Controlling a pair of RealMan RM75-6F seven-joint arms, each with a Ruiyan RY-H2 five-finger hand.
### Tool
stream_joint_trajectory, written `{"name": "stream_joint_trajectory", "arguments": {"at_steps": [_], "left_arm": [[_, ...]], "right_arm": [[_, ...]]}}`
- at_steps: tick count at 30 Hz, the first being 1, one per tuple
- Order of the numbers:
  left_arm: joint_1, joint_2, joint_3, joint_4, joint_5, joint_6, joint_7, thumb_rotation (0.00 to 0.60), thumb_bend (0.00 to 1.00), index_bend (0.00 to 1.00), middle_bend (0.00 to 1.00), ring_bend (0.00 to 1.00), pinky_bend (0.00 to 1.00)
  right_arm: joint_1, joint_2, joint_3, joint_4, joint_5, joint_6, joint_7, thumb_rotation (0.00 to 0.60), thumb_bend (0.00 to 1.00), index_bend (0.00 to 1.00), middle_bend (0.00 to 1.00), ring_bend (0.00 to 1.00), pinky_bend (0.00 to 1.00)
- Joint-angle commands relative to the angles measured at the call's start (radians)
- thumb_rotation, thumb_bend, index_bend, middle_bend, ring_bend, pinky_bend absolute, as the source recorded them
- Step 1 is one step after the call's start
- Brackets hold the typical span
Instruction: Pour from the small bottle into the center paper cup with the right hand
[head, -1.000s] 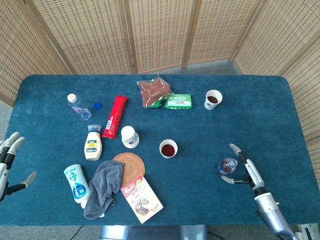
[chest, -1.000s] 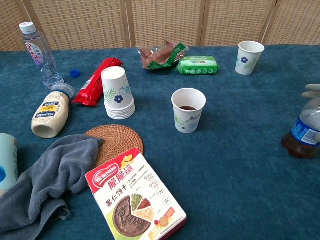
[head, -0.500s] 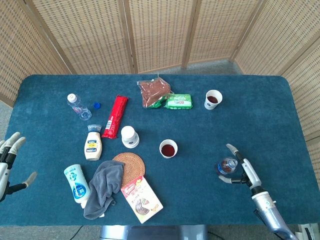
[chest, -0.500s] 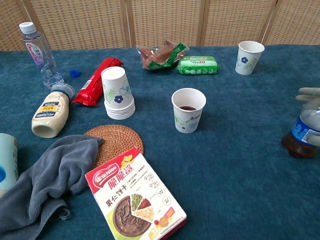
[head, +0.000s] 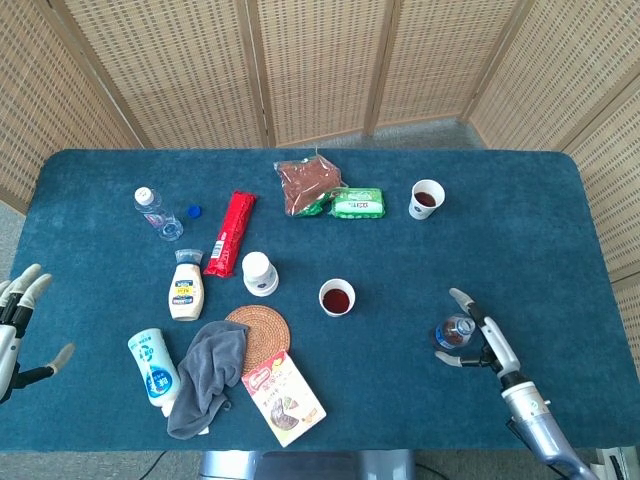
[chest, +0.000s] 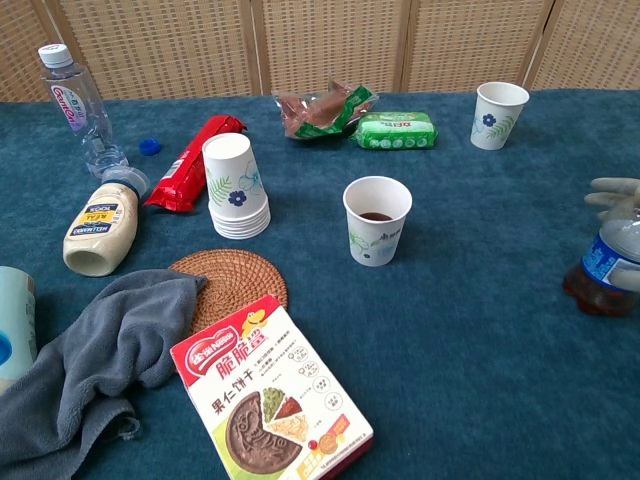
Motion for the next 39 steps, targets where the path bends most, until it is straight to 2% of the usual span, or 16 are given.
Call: {"name": "stream_joint_trajectory", "arguments": {"at_steps": [1, 6, 9, 13, 18, 20, 25, 30, 34, 39], "left_arm": [[-0.001, 0.0, 0.0, 0.0, -0.001, -0.001, 0.0, 0.6, 0.32, 0.0, 0.0, 0.0, 0.0], [-0.002, 0.0, 0.0, 0.0, -0.001, -0.003, 0.0, 0.6, 0.32, 0.0, 0.0, 0.0, 0.0], [-0.001, 0.001, 0.0, 0.0, 0.0, -0.001, -0.001, 0.6, 0.32, 0.0, 0.0, 0.0, 0.0], [0.0, 0.0, 0.0, 0.001, -0.002, 0.0, -0.001, 0.6, 0.32, 0.0, 0.0, 0.0, 0.0], [-0.001, 0.0, 0.0, 0.001, -0.002, -0.001, -0.001, 0.6, 0.32, 0.0, 0.0, 0.0, 0.0], [-0.001, 0.0, 0.0, 0.001, -0.002, 0.0, 0.0, 0.6, 0.32, 0.0, 0.0, 0.0, 0.0], [-0.001, -0.001, 0.001, 0.0, -0.002, -0.002, 0.001, 0.6, 0.32, 0.0, 0.0, 0.0, 0.0], [-0.003, -0.001, 0.002, 0.0, 0.0, -0.006, 0.002, 0.6, 0.32, 0.0, 0.0, 0.0, 0.0], [-0.005, -0.002, 0.003, -0.001, 0.0, -0.009, 0.004, 0.6, 0.32, 0.0, 0.0, 0.0, 0.0], [-0.006, -0.003, 0.004, -0.002, 0.004, -0.01, 0.005, 0.6, 0.32, 0.0, 0.0, 0.0, 0.0]], "right_arm": [[0.005, 0.006, -0.001, -0.009, -0.004, -0.001, 0.017, 0.6, 0.0, 0.0, 0.0, 0.0, 0.0], [0.009, 0.002, -0.002, -0.01, -0.002, -0.003, 0.021, 0.6, 0.0, 0.0, 0.0, 0.0, 0.02], [0.009, -0.01, -0.004, 0.0, 0.002, -0.005, 0.026, 0.6, 0.0, 0.0, 0.03, 0.0, 0.12], [0.008, -0.027, -0.004, 0.017, 0.002, -0.002, 0.034, 0.6, 0.0, 0.0, 0.03, 0.0, 0.18], [0.001, -0.051, -0.003, 0.041, 0.004, 0.015, 0.031, 0.6, 0.0, 0.0, 0.11, 0.0, 0.2], [-0.003, -0.061, -0.003, 0.052, 0.005, 0.021, 0.027, 0.6, 0.0, 0.04, 0.16, 0.01, 0.21], [-0.012, -0.088, -0.001, 0.078, 0.006, 0.04, 0.018, 0.6, 0.0, 0.23, 0.31, 0.09, 0.25], [-0.026, -0.119, 0.012, 0.103, 0.018, 0.069, 0.011, 0.6, 0.12, 0.34, 0.42, 0.17, 0.3], [-0.038, -0.137, 0.025, 0.117, 0.026, 0.097, 0.007, 0.6, 0.23, 0.42, 0.5, 0.25, 0.45], [-0.043, -0.145, 0.031, 0.124, 0.03, 0.106, 0.004, 0.6, 0.35, 0.43, 0.51, 0.26, 0.49]]}}
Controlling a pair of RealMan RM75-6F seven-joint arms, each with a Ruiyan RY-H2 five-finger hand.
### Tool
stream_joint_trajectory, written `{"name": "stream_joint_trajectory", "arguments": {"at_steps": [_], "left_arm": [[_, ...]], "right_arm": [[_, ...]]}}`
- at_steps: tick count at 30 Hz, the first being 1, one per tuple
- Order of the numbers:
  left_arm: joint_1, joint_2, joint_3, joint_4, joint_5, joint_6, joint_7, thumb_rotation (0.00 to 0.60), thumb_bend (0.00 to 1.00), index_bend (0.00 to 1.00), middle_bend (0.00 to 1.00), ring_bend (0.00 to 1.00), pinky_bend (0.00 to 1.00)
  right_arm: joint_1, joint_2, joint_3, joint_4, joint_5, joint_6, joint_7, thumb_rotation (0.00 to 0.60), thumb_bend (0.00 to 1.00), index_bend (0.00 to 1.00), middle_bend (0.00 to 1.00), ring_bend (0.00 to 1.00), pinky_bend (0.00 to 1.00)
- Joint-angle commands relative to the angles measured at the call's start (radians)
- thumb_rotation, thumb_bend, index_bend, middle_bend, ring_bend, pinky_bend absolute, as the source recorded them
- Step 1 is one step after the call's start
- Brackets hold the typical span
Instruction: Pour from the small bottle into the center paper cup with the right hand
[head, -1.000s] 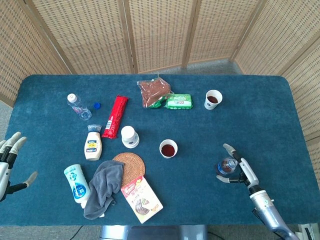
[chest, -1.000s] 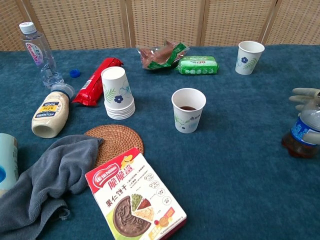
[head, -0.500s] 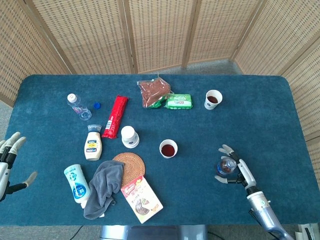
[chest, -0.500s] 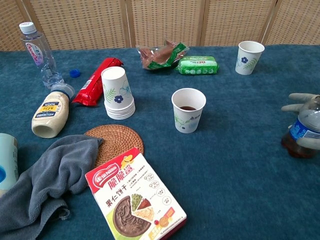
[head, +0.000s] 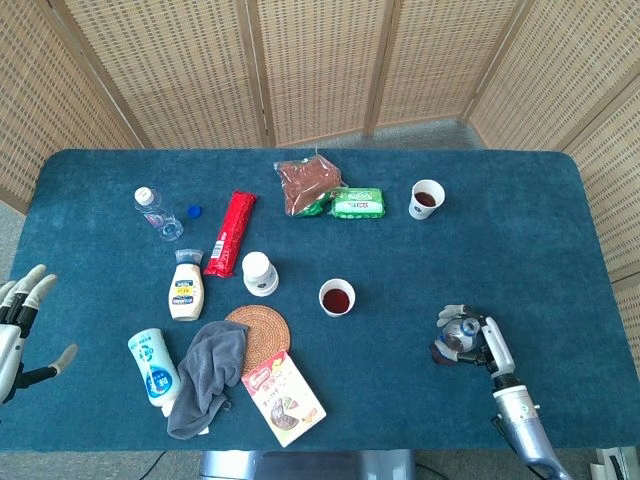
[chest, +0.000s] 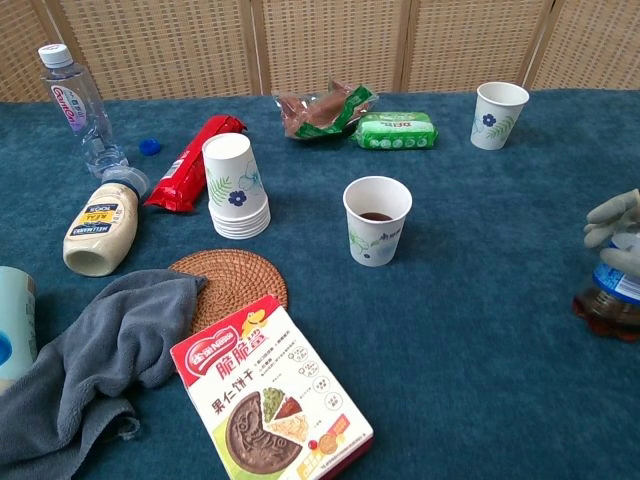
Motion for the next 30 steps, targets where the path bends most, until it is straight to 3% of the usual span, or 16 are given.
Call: {"name": "stream_joint_trajectory", "arguments": {"at_steps": [1, 6, 10, 14, 22, 25, 30], "left_arm": [[0.0, 0.0, 0.001, 0.0, 0.001, 0.0, 0.0, 0.6, 0.32, 0.0, 0.0, 0.0, 0.0], [0.0, 0.0, 0.002, 0.0, 0.002, -0.001, -0.001, 0.6, 0.32, 0.0, 0.0, 0.0, 0.0], [-0.002, 0.0, 0.002, 0.001, 0.003, -0.003, -0.002, 0.6, 0.32, 0.0, 0.0, 0.0, 0.0], [-0.002, 0.0, 0.002, 0.001, 0.005, -0.002, -0.005, 0.6, 0.32, 0.0, 0.0, 0.0, 0.0], [0.001, 0.002, 0.001, 0.005, 0.005, 0.006, -0.015, 0.6, 0.32, 0.0, 0.0, 0.0, 0.0], [0.001, 0.001, 0.0, 0.006, 0.004, 0.007, -0.017, 0.6, 0.32, 0.0, 0.0, 0.0, 0.0], [0.0, 0.002, -0.001, 0.006, 0.005, 0.007, -0.022, 0.6, 0.32, 0.0, 0.0, 0.0, 0.0]], "right_arm": [[0.0, -0.002, 0.001, 0.002, 0.001, -0.003, -0.003, 0.6, 0.37, 0.43, 0.51, 0.26, 0.5], [-0.004, -0.006, 0.004, 0.003, -0.002, 0.01, -0.004, 0.6, 0.39, 0.43, 0.51, 0.26, 0.5], [-0.005, -0.006, 0.015, -0.01, -0.009, 0.037, -0.025, 0.6, 0.4, 0.43, 0.51, 0.27, 0.59], [-0.003, -0.004, 0.03, -0.032, -0.008, 0.056, -0.053, 0.6, 0.41, 0.43, 0.51, 0.29, 0.6], [0.003, -0.011, 0.054, -0.062, -0.011, 0.088, -0.101, 0.6, 0.44, 0.42, 0.56, 0.38, 0.83], [0.007, -0.024, 0.065, -0.064, -0.015, 0.109, -0.141, 0.6, 0.48, 0.4, 0.56, 0.51, 0.94], [0.036, -0.015, 0.072, -0.086, -0.028, 0.091, -0.211, 0.6, 0.5, 0.39, 0.57, 0.55, 0.96]]}}
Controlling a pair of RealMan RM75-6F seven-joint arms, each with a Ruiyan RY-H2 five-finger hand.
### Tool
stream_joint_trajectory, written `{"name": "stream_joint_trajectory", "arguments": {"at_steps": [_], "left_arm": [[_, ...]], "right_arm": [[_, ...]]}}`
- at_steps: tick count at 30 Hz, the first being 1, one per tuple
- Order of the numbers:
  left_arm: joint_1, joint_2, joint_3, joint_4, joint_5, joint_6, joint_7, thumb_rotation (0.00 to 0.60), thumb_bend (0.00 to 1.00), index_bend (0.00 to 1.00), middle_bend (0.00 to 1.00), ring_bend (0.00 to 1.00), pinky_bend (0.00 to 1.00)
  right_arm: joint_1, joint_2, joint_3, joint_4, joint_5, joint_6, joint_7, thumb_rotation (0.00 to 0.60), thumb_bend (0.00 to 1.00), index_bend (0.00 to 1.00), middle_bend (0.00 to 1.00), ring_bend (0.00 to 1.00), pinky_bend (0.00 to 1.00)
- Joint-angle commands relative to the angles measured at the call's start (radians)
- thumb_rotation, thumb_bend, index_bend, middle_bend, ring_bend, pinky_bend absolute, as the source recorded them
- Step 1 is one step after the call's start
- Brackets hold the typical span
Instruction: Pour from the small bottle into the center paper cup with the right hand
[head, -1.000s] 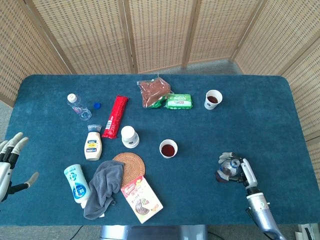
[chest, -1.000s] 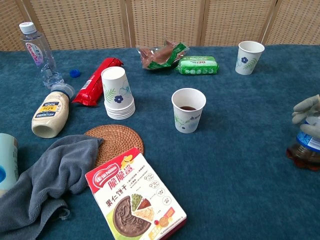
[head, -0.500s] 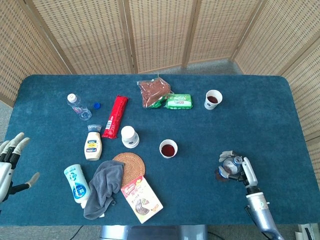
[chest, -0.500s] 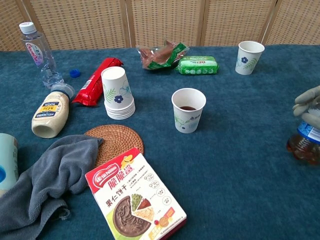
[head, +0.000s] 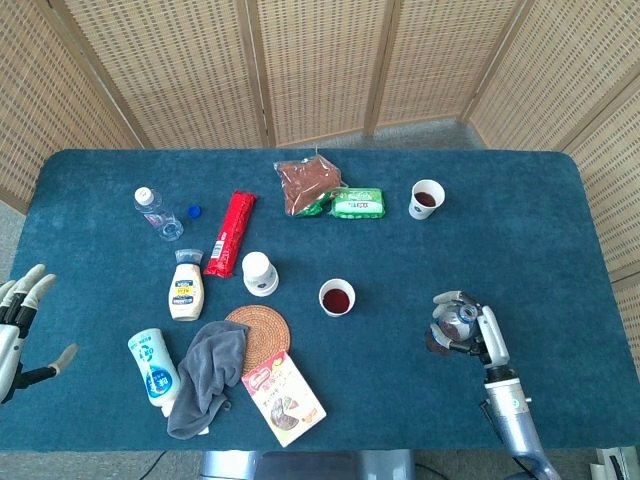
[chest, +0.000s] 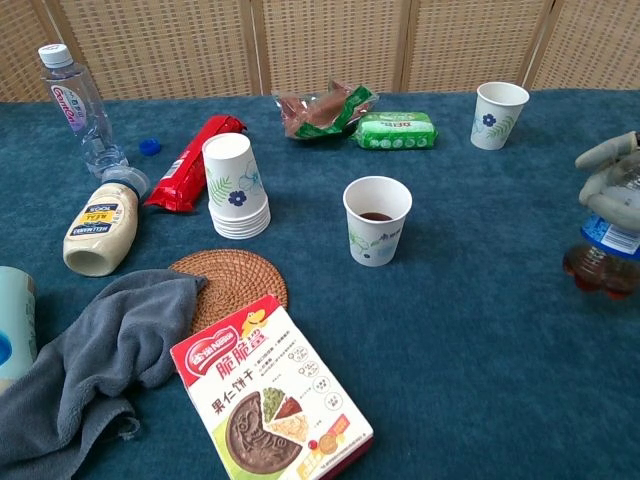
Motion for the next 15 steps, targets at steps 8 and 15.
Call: {"name": "stream_joint_trajectory", "arguments": {"at_steps": [8, 15], "left_arm": [[0.0, 0.004, 0.001, 0.003, 0.003, 0.0, -0.015, 0.6, 0.32, 0.0, 0.0, 0.0, 0.0], [-0.001, 0.009, 0.002, 0.006, 0.005, -0.001, -0.03, 0.6, 0.32, 0.0, 0.0, 0.0, 0.0]], "right_arm": [[0.078, 0.048, 0.016, -0.09, -0.009, -0.085, -0.28, 0.6, 0.5, 0.39, 0.58, 0.55, 0.96], [0.107, 0.095, 0.024, -0.188, 0.003, -0.121, -0.485, 0.6, 0.5, 0.39, 0.59, 0.55, 0.96]]}}
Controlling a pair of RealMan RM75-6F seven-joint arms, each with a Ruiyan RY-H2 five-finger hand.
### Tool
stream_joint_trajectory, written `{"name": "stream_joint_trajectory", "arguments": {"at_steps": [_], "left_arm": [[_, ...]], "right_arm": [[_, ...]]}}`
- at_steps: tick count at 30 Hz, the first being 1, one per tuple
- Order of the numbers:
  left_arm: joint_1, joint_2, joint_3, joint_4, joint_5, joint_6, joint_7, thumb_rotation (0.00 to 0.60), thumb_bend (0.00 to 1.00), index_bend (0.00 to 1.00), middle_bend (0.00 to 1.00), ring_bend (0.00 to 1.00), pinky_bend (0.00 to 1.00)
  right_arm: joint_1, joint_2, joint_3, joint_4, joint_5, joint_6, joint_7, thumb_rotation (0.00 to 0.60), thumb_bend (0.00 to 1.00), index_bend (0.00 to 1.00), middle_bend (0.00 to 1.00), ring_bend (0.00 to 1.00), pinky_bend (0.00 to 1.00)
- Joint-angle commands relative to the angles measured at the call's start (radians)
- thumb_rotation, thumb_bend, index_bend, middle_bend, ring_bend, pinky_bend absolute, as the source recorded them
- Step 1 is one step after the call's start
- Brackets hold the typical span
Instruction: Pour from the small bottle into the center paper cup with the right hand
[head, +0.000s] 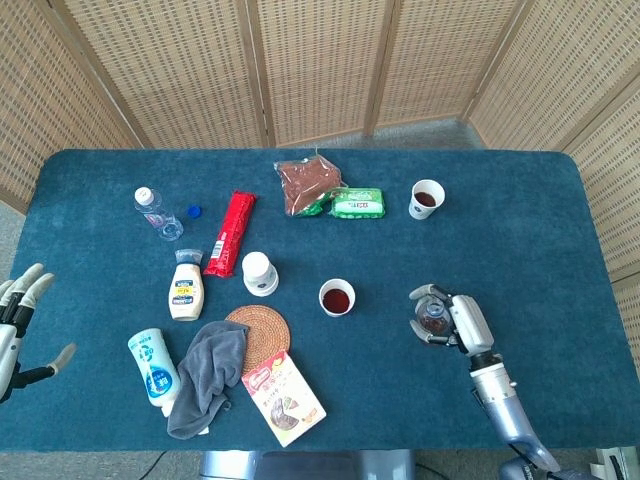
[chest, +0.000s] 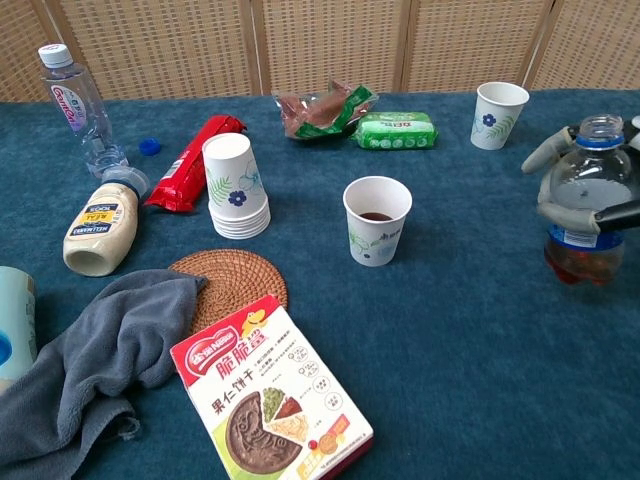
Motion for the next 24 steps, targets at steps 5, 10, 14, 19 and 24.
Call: {"name": "stream_joint_trajectory", "arguments": {"at_steps": [5, 10, 14, 19, 24], "left_arm": [[-0.001, 0.003, 0.003, 0.001, 0.005, -0.002, -0.007, 0.6, 0.32, 0.0, 0.0, 0.0, 0.0], [-0.002, 0.004, 0.005, 0.0, 0.008, -0.005, -0.009, 0.6, 0.32, 0.0, 0.0, 0.0, 0.0], [-0.003, 0.005, 0.005, 0.001, 0.009, -0.006, -0.012, 0.6, 0.32, 0.0, 0.0, 0.0, 0.0], [-0.005, 0.007, 0.005, 0.001, 0.009, -0.009, -0.019, 0.6, 0.32, 0.0, 0.0, 0.0, 0.0], [-0.005, 0.011, 0.007, 0.003, 0.014, -0.009, -0.032, 0.6, 0.32, 0.0, 0.0, 0.0, 0.0]], "right_arm": [[0.045, 0.068, 0.014, -0.145, 0.033, -0.068, -0.239, 0.6, 0.5, 0.4, 0.59, 0.55, 0.96], [0.071, 0.083, 0.034, -0.215, 0.085, -0.117, -0.382, 0.6, 0.5, 0.4, 0.6, 0.55, 0.96], [0.092, 0.085, 0.053, -0.257, 0.131, -0.144, -0.491, 0.6, 0.5, 0.4, 0.6, 0.55, 0.96], [0.116, 0.071, 0.07, -0.295, 0.185, -0.155, -0.658, 0.6, 0.49, 0.4, 0.6, 0.55, 0.96], [0.142, 0.052, 0.088, -0.331, 0.256, -0.17, -0.8, 0.6, 0.5, 0.4, 0.6, 0.55, 0.96]]}}
